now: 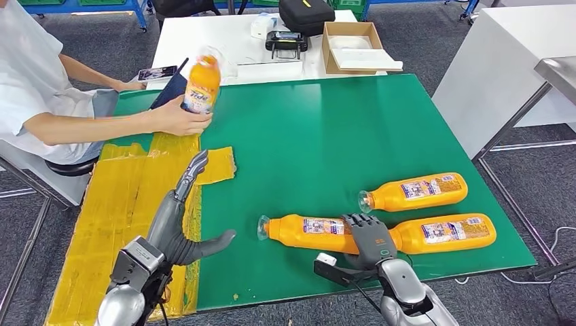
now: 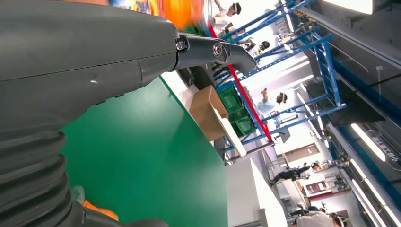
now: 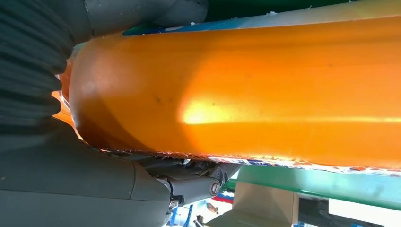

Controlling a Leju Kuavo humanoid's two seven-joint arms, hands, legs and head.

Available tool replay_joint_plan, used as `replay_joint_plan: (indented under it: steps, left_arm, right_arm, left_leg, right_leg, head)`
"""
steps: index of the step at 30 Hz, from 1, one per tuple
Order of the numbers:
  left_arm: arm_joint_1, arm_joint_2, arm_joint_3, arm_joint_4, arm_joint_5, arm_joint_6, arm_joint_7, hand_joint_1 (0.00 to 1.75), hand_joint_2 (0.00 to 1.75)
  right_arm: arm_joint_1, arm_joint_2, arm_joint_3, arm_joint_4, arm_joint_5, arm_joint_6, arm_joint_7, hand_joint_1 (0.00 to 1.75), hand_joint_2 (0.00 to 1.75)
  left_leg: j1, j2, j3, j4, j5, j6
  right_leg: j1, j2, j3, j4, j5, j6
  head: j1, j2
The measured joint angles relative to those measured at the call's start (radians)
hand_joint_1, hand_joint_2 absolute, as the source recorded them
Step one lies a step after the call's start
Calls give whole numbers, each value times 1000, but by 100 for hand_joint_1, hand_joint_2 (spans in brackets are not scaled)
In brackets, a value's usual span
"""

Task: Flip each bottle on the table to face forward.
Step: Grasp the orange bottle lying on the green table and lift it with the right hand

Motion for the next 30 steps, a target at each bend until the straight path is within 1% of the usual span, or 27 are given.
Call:
replay_joint_plan:
  steps: [2, 4, 6, 9, 12, 13, 16, 18, 21, 26, 30]
  left_arm:
    - [3, 0, -7, -4, -2, 0, -2, 0, 175]
    - [6, 0, -13, -9, -3, 0, -3, 0, 175]
    - [9, 0, -17, -13, -4, 1, -4, 0, 175]
    - [16, 0, -19, -21, -3, 3, -6, 0, 175]
    - [23, 1, -20, -30, -3, 4, -6, 0, 175]
    - [24, 1, -20, -32, -3, 5, -6, 0, 175]
    - [27, 1, -23, -34, -3, 16, -7, 0, 175]
    - [29, 1, -26, -34, -4, 21, -8, 0, 175]
    - [30, 1, -32, -36, -4, 26, -9, 0, 175]
    - [31, 1, -36, -38, -4, 28, -9, 0, 175]
    - [30, 1, -37, -38, -2, 34, -9, 0, 175]
  right_arm:
    - [-2, -3, 0, 3, -5, 3, -5, 148, 175]
    - [-4, -4, 0, 5, -6, 4, -8, 160, 175]
    - [-4, -4, 0, 6, -9, -13, -15, 172, 175]
    - [9, 6, -6, -1, -25, -94, -41, 175, 175]
    - [41, 32, -22, -31, -57, -171, -77, 175, 175]
    - [53, 44, -29, -44, -73, -203, -94, 175, 175]
    - [90, 89, -59, -95, -125, -342, -161, 175, 175]
    - [101, 115, -76, -125, -140, -393, -184, 175, 175]
    - [113, 137, -92, -153, -144, -403, -191, 175, 175]
    - [127, 154, -107, -175, -146, -406, -196, 175, 175]
    - [134, 171, -120, -185, -160, -449, -234, 175, 175]
  left_leg:
    - [0, 0, 0, 0, 0, 0]
    - [0, 0, 0, 0, 0, 0]
    - [0, 0, 0, 0, 0, 0]
    - [0, -1, -1, 0, 1, 0]
    - [0, 0, -5, 0, 2, 0]
    - [0, 0, -6, 0, 2, 0]
    - [0, 0, -7, 0, 2, 0]
    - [0, 1, -8, 0, 2, 0]
    - [1, 0, -8, 0, 2, 0]
    - [0, 0, -10, 0, 3, 0]
    - [0, 0, -10, 0, 3, 0]
  right_leg:
    - [0, 0, 0, 0, 0, 0]
    - [0, 0, 0, 0, 0, 0]
    - [0, 0, 0, 0, 0, 0]
    - [0, 0, 3, 0, 1, 1]
    - [0, 0, 6, 0, 4, 3]
    - [0, 0, 5, 0, 4, 3]
    - [0, 0, 3, 0, 4, 3]
    - [0, 0, 2, 1, 4, 2]
    - [0, 0, 0, 0, 3, 1]
    - [-1, 0, 0, 0, 4, 2]
    - [-1, 0, -1, 0, 4, 3]
  head:
    - [0, 0]
    - [0, 0]
    - [0, 0]
    - [0, 0]
    - [0, 0]
    - [0, 0]
    - [0, 0]
    - [0, 0]
    - [0, 0]
    - [0, 0]
    - [0, 0]
